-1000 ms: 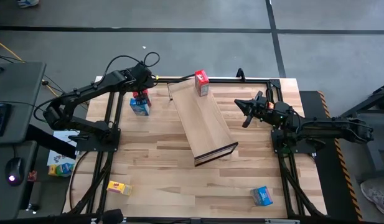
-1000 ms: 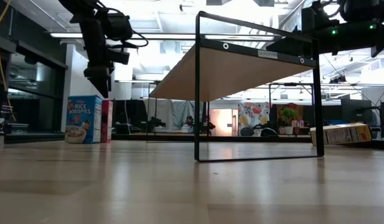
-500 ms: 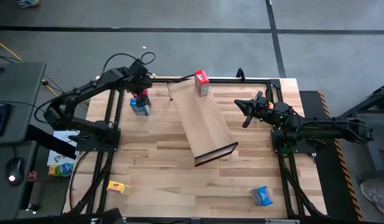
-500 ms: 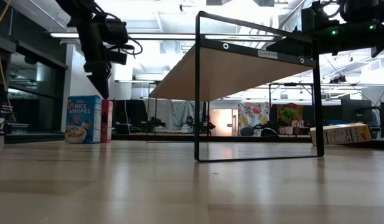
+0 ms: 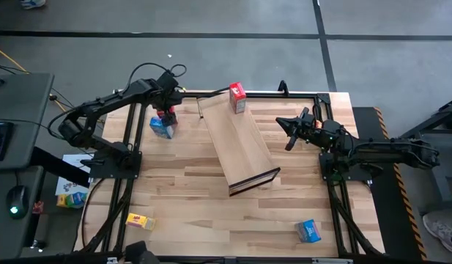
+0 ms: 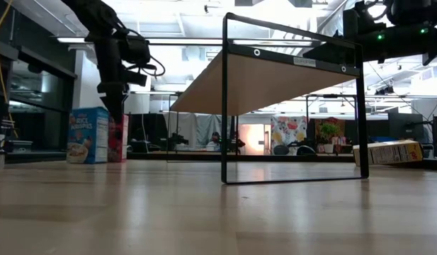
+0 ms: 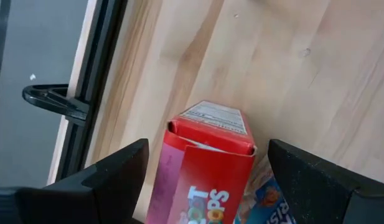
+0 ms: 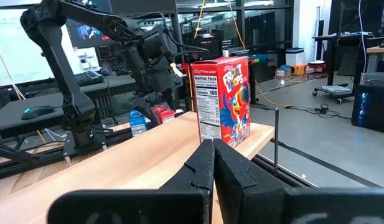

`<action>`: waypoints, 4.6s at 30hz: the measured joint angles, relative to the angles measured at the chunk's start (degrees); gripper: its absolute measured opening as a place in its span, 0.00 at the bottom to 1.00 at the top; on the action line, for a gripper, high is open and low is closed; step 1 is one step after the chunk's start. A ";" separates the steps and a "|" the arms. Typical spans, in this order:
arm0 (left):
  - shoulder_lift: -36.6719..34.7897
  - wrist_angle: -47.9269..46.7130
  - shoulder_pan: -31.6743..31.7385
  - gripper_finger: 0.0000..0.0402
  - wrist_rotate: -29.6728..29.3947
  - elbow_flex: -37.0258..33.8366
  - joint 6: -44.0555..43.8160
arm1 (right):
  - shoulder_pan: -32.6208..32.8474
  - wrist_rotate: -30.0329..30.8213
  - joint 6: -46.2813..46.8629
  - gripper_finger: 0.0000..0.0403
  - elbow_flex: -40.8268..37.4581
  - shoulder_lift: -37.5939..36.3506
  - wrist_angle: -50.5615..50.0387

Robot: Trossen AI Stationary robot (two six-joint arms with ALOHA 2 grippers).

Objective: Stack cereal on shelf
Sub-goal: Put the red cereal box aligned with the other red cereal box on the shelf

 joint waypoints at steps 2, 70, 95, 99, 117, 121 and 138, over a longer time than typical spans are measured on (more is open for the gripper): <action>0.39 0.00 0.02 0.80 -0.12 0.00 -0.15 | 0.00 0.00 0.00 0.00 0.00 0.00 -0.15; 10.34 -8.99 -32.77 0.34 -10.82 39.40 6.26 | 0.00 0.01 0.46 0.00 0.02 -0.02 -0.98; 12.68 -9.19 -28.20 0.34 -4.53 39.43 8.79 | -0.01 0.01 0.61 0.00 0.02 -0.02 -0.06; 12.69 -9.22 -28.18 0.39 -5.98 39.43 8.78 | -0.01 0.01 0.61 0.00 0.02 -0.02 -0.06; 12.71 -5.88 -29.09 0.59 -7.41 39.43 10.96 | 0.00 0.01 0.46 0.00 0.02 -0.02 -0.06; 12.71 -5.73 -29.09 0.58 -8.79 39.41 11.94 | -0.01 0.01 0.46 0.00 0.02 -0.02 -0.06; 8.77 -1.72 -29.42 0.58 -9.55 39.34 13.42 | 0.01 1.26 0.44 0.00 0.02 -0.01 0.37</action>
